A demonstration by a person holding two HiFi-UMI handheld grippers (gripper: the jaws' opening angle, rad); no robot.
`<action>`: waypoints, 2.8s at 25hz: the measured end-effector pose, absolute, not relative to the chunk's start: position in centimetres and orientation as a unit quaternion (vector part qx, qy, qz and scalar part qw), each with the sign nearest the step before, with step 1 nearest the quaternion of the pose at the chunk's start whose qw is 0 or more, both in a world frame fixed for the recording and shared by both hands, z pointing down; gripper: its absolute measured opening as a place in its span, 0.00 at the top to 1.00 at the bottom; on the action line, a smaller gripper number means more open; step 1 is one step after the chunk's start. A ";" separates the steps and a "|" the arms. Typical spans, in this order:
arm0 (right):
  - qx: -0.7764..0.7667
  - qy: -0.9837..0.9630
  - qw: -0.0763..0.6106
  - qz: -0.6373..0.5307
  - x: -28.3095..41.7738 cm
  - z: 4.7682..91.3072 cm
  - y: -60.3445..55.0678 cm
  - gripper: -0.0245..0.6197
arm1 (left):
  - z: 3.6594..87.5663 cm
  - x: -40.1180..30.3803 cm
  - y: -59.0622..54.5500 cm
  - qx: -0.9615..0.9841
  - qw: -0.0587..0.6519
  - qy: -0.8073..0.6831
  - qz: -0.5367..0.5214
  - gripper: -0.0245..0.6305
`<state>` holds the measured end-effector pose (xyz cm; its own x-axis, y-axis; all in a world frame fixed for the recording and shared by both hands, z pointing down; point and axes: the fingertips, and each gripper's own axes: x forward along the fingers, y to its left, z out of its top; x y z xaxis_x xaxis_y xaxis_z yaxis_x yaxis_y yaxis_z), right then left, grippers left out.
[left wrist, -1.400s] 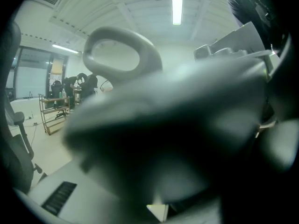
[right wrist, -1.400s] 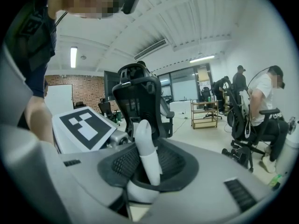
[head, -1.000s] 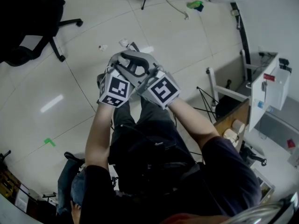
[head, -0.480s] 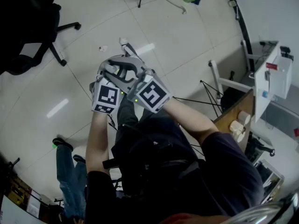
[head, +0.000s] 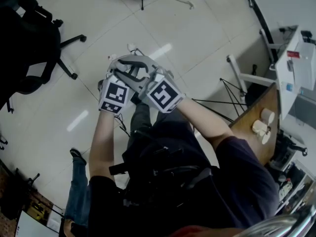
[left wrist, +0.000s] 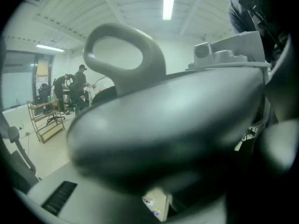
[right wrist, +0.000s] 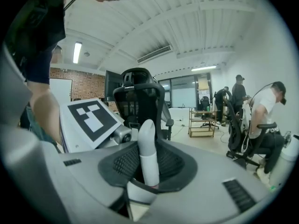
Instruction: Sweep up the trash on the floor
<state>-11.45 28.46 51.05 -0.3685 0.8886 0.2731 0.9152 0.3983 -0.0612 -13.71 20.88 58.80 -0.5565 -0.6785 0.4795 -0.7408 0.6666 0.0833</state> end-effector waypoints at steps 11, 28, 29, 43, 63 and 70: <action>-0.573 -0.812 0.110 -0.032 -15.9 44.1 22.4 0.78 | 52.4 -17.7 15.9 0.427 0.250 -0.860 0.122 0.89; -0.634 -0.773 -0.014 -0.006 -19.7 33.4 20.8 0.78 | 41.9 -23.6 15.6 0.304 0.212 -0.915 0.160 0.88; -0.637 -0.770 -0.020 -0.009 -19.7 33.2 21.2 0.79 | 41.8 -23.8 16.1 0.293 0.210 -0.919 0.157 0.88; -0.768 -0.634 0.045 -0.079 -20.5 36.7 29.8 0.78 | 44.6 -26.2 25.1 0.229 0.208 -0.944 0.114 0.89; -0.792 -0.593 0.044 -0.135 -23.7 40.5 39.0 0.79 | 47.9 -30.6 34.3 0.202 0.200 -0.956 0.074 0.89; -0.794 -0.598 0.047 -0.102 -26.7 43.6 40.9 0.79 | 51.0 -33.4 37.4 0.128 0.208 -0.968 0.050 0.89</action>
